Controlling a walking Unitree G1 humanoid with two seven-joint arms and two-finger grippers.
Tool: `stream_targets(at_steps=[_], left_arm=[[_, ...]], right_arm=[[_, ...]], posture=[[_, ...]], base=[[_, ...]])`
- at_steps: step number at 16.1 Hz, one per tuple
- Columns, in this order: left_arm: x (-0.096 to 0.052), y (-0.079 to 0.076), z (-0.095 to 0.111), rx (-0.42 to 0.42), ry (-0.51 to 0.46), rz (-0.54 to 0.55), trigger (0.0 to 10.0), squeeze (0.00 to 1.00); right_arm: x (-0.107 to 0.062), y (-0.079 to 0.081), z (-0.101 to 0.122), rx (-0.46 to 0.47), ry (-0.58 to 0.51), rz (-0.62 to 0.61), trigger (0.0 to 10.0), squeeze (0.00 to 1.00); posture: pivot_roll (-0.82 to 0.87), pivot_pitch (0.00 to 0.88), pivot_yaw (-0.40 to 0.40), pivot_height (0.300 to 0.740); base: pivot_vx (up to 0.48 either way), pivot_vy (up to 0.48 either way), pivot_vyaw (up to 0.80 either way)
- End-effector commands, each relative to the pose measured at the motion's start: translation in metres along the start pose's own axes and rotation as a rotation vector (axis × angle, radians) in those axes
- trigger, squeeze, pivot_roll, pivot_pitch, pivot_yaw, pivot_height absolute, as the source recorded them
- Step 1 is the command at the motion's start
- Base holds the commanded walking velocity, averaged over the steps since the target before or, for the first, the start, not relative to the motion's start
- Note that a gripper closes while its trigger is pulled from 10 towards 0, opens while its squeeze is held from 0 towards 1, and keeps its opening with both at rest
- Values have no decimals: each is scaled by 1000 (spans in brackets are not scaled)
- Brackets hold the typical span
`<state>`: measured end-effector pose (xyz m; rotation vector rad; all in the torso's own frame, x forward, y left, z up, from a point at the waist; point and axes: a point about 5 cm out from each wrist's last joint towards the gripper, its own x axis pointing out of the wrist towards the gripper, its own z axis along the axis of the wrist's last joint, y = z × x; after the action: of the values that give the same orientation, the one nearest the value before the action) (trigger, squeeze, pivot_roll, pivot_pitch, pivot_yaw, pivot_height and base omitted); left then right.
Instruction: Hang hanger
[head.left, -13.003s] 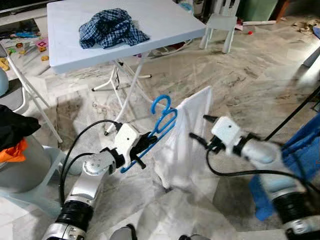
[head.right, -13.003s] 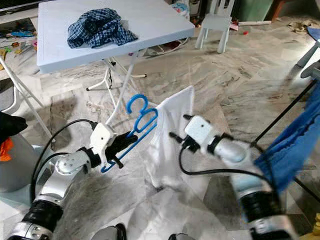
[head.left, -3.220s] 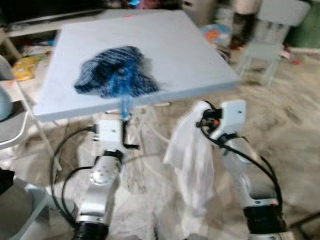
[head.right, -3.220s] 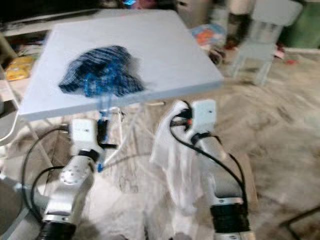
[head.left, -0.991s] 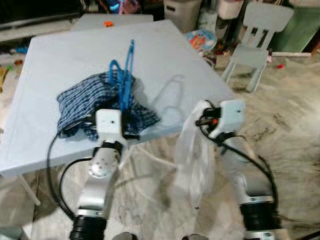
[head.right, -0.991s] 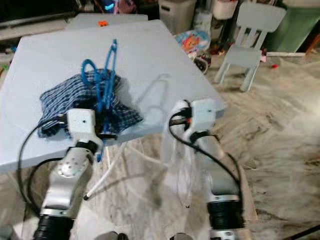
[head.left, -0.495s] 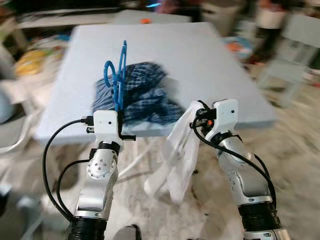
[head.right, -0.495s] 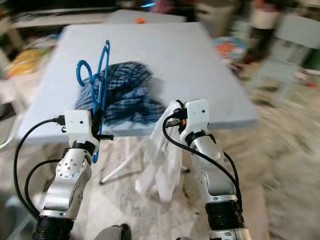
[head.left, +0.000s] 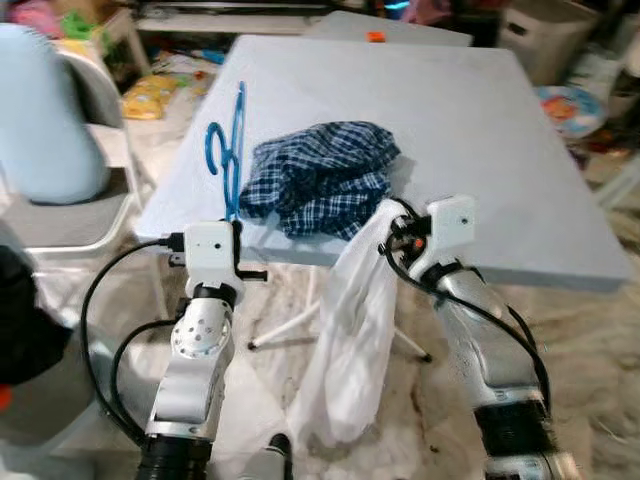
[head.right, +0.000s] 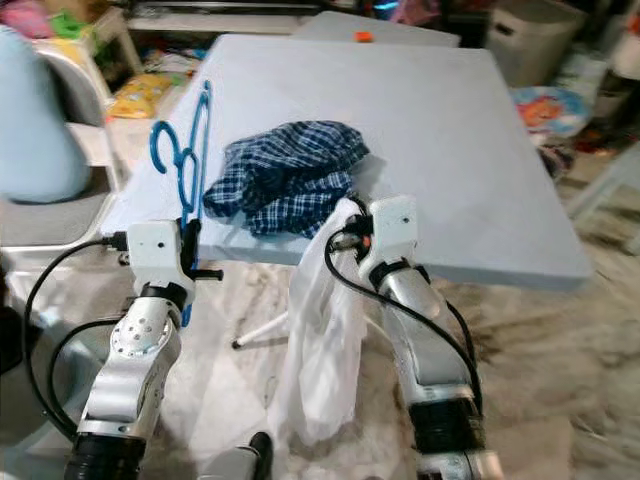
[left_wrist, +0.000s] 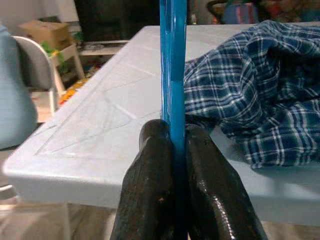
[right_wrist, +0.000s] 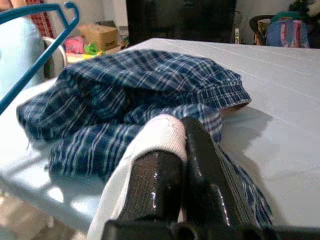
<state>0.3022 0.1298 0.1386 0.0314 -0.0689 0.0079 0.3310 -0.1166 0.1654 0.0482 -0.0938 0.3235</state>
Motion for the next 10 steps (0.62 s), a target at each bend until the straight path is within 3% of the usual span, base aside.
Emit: stream_targets(at_steps=[1, 4, 5, 6, 10], left_arm=[[1, -5, 2, -12, -6, -14, 10000, 0], [2, -8, 3, -20, -9, -18, 10000, 0], [1, -10, 2, -27, -10, -20, 10000, 0], [-1, -11, 2, -44, -6, -22, 10000, 0], [-7, -15, 3, -48, -17, -29, 10000, 0]], right_arm=[[14, -11, 20, 11, -50, -26, 10000, 0], [47, -17, 55, -26, -101, 13, 10000, 0], [70, -22, 90, -51, -143, 18, 10000, 0], [87, -23, 111, -109, -107, 35, 10000, 0], [105, -33, 159, -98, -65, -24, 10000, 0]], posture=[[-15, 105, -21, 740], [-13, 94, -36, 740], [-10, 90, -45, 740], [-2, 88, -53, 740], [27, 92, -80, 740]], base=[[0, 0, 0], [0, 0, 0], [0, 0, 0], [0, 0, 0], [0, 0, 0]])
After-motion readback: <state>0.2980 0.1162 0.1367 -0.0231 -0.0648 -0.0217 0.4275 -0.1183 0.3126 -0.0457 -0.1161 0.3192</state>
